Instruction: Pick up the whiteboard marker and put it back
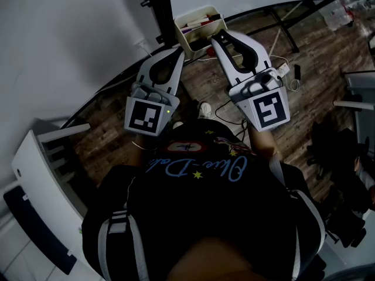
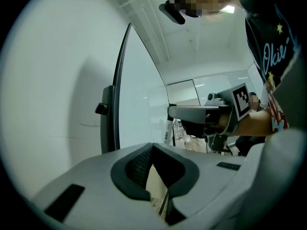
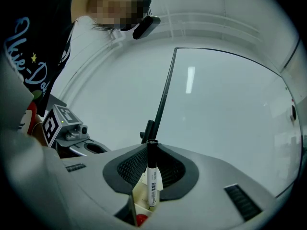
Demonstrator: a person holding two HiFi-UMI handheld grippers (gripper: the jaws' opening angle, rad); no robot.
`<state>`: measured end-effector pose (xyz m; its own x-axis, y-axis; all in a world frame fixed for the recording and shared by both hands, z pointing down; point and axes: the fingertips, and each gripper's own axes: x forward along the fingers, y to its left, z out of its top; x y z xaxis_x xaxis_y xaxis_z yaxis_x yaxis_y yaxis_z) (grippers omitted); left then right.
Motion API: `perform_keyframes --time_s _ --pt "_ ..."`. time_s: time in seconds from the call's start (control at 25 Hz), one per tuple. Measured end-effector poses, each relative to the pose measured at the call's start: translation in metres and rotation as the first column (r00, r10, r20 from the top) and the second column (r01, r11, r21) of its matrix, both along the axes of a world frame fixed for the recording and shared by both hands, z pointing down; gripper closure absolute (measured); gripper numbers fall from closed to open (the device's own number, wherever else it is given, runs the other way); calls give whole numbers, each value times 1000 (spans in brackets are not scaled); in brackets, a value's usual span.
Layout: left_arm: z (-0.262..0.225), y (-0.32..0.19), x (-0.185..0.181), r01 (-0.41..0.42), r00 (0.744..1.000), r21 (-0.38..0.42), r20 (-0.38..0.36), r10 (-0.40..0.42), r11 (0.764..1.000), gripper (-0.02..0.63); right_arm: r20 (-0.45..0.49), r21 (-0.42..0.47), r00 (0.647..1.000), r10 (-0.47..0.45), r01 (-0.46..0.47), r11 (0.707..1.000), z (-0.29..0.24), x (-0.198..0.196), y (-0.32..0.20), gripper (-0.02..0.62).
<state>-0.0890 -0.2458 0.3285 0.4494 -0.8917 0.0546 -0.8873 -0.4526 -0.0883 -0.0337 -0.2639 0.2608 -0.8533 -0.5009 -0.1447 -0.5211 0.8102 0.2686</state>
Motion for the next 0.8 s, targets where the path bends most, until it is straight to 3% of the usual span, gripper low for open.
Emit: perform_keyframes --time_s 0.8 --pt "0 -1 1 2 1000 -3 6 -2 1000 609 12 2 1000 2 -2 1000 -1 1 -2 523"
